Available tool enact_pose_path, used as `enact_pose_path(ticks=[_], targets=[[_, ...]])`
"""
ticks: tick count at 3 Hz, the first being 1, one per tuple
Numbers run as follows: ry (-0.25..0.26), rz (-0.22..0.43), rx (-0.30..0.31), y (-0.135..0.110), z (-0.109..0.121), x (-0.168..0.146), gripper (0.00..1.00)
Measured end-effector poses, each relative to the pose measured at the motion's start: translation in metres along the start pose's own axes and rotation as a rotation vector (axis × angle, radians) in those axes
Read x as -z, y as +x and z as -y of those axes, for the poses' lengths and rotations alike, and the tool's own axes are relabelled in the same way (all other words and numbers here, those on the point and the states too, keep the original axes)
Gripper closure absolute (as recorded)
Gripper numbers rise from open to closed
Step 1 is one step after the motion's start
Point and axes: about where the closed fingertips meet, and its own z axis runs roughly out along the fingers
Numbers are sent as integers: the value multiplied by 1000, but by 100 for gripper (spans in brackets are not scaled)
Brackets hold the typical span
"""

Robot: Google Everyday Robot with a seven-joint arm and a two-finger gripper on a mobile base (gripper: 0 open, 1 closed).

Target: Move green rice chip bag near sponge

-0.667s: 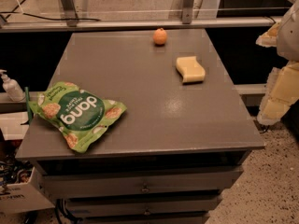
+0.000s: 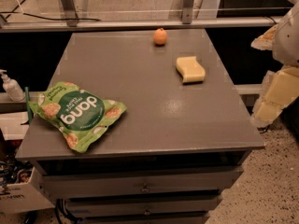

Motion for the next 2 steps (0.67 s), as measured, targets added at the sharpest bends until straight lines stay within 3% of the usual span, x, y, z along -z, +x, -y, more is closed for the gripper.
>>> enact_pose_path(ticks=[2], targets=[[-126, 217, -62, -39, -46, -48, 0]])
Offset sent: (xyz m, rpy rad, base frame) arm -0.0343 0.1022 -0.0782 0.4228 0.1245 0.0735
